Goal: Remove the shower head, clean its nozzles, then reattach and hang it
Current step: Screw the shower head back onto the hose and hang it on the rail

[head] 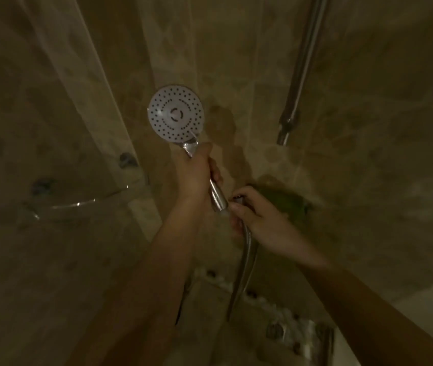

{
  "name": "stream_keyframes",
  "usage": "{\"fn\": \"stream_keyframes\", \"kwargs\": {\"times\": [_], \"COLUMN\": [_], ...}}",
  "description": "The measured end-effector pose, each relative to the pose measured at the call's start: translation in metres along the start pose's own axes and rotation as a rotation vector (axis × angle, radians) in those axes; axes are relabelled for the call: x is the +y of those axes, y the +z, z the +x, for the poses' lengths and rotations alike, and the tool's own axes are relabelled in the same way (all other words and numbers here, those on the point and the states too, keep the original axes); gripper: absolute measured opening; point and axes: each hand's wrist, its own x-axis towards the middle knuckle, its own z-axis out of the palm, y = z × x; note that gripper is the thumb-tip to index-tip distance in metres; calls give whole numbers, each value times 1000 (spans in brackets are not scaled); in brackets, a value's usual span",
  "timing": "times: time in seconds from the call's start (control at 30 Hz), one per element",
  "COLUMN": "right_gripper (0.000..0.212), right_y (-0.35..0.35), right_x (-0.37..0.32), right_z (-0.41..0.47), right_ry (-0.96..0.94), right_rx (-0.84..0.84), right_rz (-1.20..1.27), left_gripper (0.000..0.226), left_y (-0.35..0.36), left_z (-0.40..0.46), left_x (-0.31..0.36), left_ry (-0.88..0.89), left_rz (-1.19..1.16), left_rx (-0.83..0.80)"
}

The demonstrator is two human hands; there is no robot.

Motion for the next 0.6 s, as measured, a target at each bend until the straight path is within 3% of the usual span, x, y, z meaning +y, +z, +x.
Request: {"fn": "stream_keyframes", "kwargs": {"times": [0.27, 0.6], "right_gripper": [24, 15], "right_y": [37, 56], "right_x": [49, 72], "right_z": [-19, -25], "right_ry": [-7, -81], "right_rx": [-72, -127], "right_rz": [-349, -514], "left_gripper": [21, 20], "left_y": [-50, -64], "left_z": [-16, -25], "left_x": [-42, -67], "left_ry": [-196, -277], "left_rz": [-145, -265], "left_rx": [199, 393]}}
